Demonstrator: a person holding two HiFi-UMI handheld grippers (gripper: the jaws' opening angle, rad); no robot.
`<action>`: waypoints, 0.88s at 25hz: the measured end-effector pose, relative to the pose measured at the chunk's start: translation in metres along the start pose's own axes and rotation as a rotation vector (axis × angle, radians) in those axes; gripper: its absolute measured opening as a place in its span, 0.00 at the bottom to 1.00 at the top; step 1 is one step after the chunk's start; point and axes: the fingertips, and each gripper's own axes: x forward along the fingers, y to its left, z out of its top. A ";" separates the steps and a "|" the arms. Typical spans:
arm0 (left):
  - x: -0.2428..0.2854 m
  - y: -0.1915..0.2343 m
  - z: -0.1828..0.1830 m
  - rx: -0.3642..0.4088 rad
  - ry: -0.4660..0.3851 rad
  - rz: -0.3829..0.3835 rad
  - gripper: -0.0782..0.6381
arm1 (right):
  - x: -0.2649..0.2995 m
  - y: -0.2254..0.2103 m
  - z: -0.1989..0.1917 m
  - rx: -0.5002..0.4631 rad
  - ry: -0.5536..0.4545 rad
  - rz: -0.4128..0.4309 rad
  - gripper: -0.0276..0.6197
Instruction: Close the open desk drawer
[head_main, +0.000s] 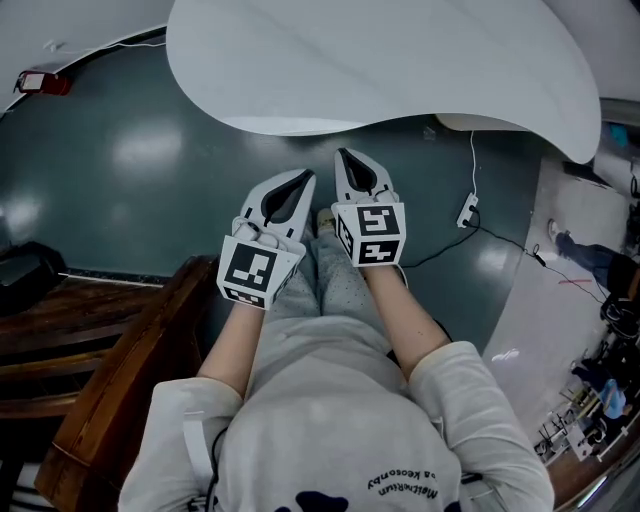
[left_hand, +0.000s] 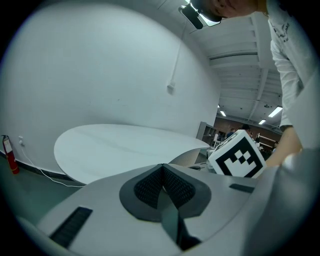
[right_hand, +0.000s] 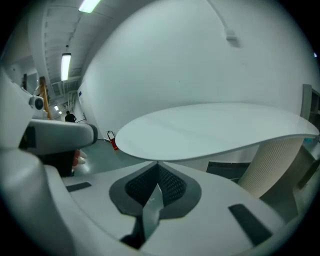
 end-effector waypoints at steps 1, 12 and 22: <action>-0.002 -0.002 0.003 -0.001 -0.005 0.003 0.12 | -0.007 0.001 0.007 -0.007 -0.015 0.006 0.07; -0.025 -0.030 0.057 0.029 -0.105 0.010 0.12 | -0.084 0.013 0.080 -0.118 -0.175 0.027 0.07; -0.049 -0.052 0.102 0.067 -0.167 0.016 0.12 | -0.135 0.039 0.137 -0.194 -0.313 0.070 0.07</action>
